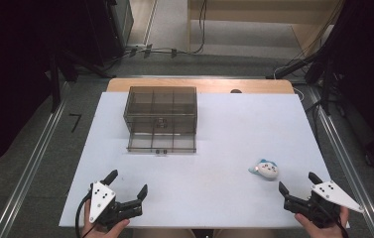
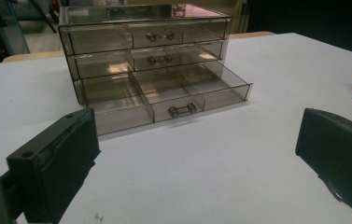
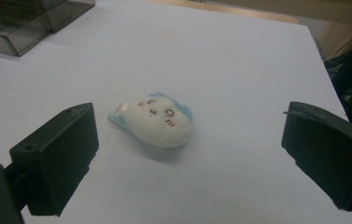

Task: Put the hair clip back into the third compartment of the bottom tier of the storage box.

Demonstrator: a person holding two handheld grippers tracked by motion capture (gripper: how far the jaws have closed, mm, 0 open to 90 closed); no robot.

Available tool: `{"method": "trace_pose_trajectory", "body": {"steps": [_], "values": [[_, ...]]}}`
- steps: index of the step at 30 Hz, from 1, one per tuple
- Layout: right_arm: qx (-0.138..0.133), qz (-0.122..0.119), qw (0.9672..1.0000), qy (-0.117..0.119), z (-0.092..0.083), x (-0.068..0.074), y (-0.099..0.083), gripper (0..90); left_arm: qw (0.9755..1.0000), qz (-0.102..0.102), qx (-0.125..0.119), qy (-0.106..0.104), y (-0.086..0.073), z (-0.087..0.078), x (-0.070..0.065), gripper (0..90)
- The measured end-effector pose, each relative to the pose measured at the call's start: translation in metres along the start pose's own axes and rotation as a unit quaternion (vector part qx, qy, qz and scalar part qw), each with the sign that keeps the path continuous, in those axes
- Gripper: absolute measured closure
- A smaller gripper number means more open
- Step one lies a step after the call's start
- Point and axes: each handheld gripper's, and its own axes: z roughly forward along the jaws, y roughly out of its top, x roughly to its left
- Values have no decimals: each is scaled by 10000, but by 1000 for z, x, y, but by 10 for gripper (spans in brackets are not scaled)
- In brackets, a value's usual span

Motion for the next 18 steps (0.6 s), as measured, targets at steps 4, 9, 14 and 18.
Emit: {"method": "trace_pose_trajectory", "body": {"steps": [4, 9, 14, 18], "values": [[66, -64, 10000, -17, 3, -1, 0, 24, 10000, -27, 5, -18, -1, 1, -1, 0], [137, -71, 9999, -41, 6, -1, 1, 24, 10000, -9, 51, 10, -2, 0, -1, 0], [155, -145, 9998, 34, 9, 2, 3, 34, 10000, 44, 56, 58, -2, -2, 0, 0], [152, -225, 9996, 64, 11, 5, 7, 34, 10000, 8, 56, 63, -3, -4, 1, 0]]}}
